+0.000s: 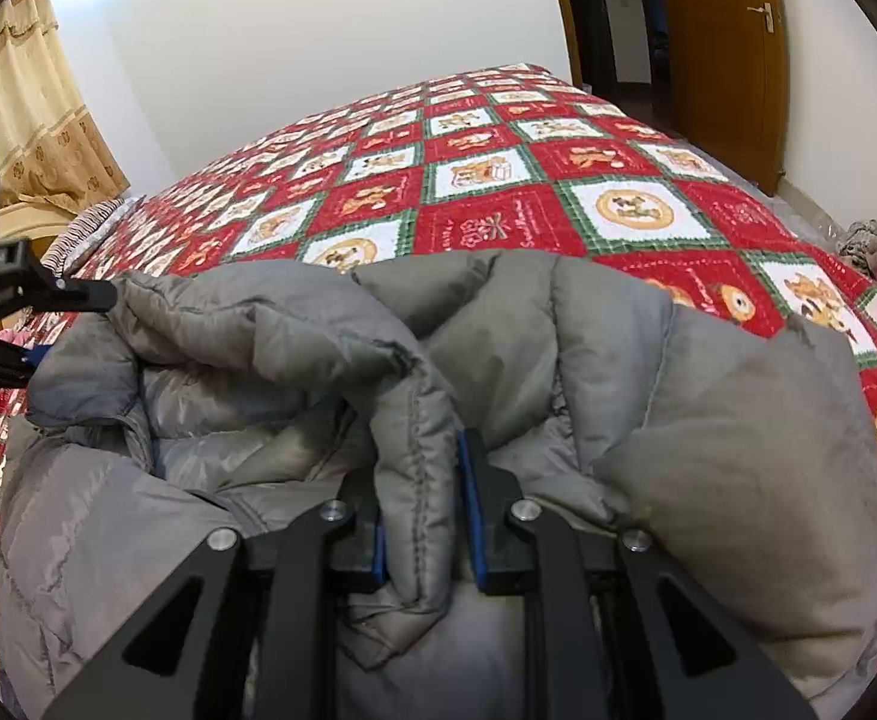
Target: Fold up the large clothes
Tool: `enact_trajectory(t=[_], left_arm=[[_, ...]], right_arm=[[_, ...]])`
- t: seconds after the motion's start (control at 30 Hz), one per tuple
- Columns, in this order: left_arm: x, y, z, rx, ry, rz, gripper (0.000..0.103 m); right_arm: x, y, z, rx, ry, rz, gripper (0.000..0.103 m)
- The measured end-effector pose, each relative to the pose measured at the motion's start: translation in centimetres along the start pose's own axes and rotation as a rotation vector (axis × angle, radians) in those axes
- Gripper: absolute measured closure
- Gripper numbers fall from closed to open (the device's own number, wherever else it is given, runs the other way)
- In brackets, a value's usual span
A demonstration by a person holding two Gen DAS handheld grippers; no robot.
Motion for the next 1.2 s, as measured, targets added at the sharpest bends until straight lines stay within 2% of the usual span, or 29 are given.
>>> enact_trajectory(t=[0.03,0.1,0.13,0.23,0.3,0.33,0.4,0.47,0.53,0.57,0.63,0.77,0.87,0.93,1.0,1.07,1.13,1.2], left_arm=[[0.2,-0.5,0.4,-0.029,-0.006,0.021,0.088],[0.6,-1.0,0.9,-0.067,-0.041,0.030,0.092],[0.7,-1.0,1.1,-0.092,-0.081,0.008,0.095],[0.6,0.4,2.4,-0.161,-0.158,-0.108,0.097],[-0.7,2.6,3.6,-0.142,-0.154,-0.161,0.097],[-1.6,4.3,4.4,-0.091,-0.140,-0.139,0.097],[-1.4,6.2,5.0,0.005,-0.198,-0.012,0.097],[-1.4,7.6,5.3,0.087,-0.228,0.056,0.097],[-1.2,7.8,5.2,0.099,-0.237,0.060,0.097],[-1.1,7.9,5.2,0.101,-0.247,0.062,0.097],[-1.1,7.9,5.2,0.104,-0.260,0.067,0.097],[-0.9,7.9,5.3,0.104,-0.282,0.043,0.097],[-1.0,8.3,5.4,0.123,-0.283,0.054,0.097],[-1.1,8.5,5.4,0.135,-0.280,0.068,0.097],[-1.2,8.6,5.4,0.140,-0.280,0.077,0.097],[-1.2,8.6,5.5,0.137,-0.280,0.075,0.097],[-1.2,8.5,5.5,0.137,-0.283,0.073,0.097],[-1.1,8.4,5.6,0.132,-0.285,0.066,0.097]], right_arm=[[0.0,-0.1,0.0,-0.007,-0.001,-0.006,0.083],[0.1,-0.3,0.0,-0.019,-0.003,-0.017,0.083],[0.0,-0.3,0.0,-0.022,-0.003,-0.020,0.083],[0.1,-0.4,0.0,-0.030,-0.004,-0.027,0.083],[0.0,-0.4,0.0,-0.027,-0.003,-0.024,0.083],[0.0,-0.3,-0.1,-0.024,-0.002,-0.021,0.083],[0.0,-0.2,-0.1,-0.018,0.002,-0.016,0.082],[0.0,-0.2,-0.2,-0.015,0.015,-0.016,0.080],[1.3,-0.5,-0.5,-0.023,0.023,-0.010,0.072],[2.6,-0.9,-0.6,-0.039,-0.016,0.004,0.060],[5.5,-1.1,-1.2,-0.047,-0.109,0.051,0.046],[8.2,3.1,-4.7,0.025,-0.200,0.161,0.053],[7.6,5.1,-7.8,0.018,-0.182,0.195,0.054],[7.1,4.7,-8.7,0.014,-0.148,0.205,0.054],[7.1,3.1,-8.2,0.038,-0.123,0.255,0.055],[8.4,1.0,-7.5,0.035,-0.155,0.327,0.057],[9.2,0.9,-8.0,0.026,-0.188,0.275,0.066],[8.5,2.8,-9.2,0.045,-0.176,0.222,0.067]])
Point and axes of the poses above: each gripper's, at about its wrist camera, not at the fingertips, and x roughly against the way its jaws point, y to its left, z to its underside, the point moved 6 cm from there along -x, roughly the way its jaws point, and after that the axes turned 2 degrees about x, right-handed, at the moved point
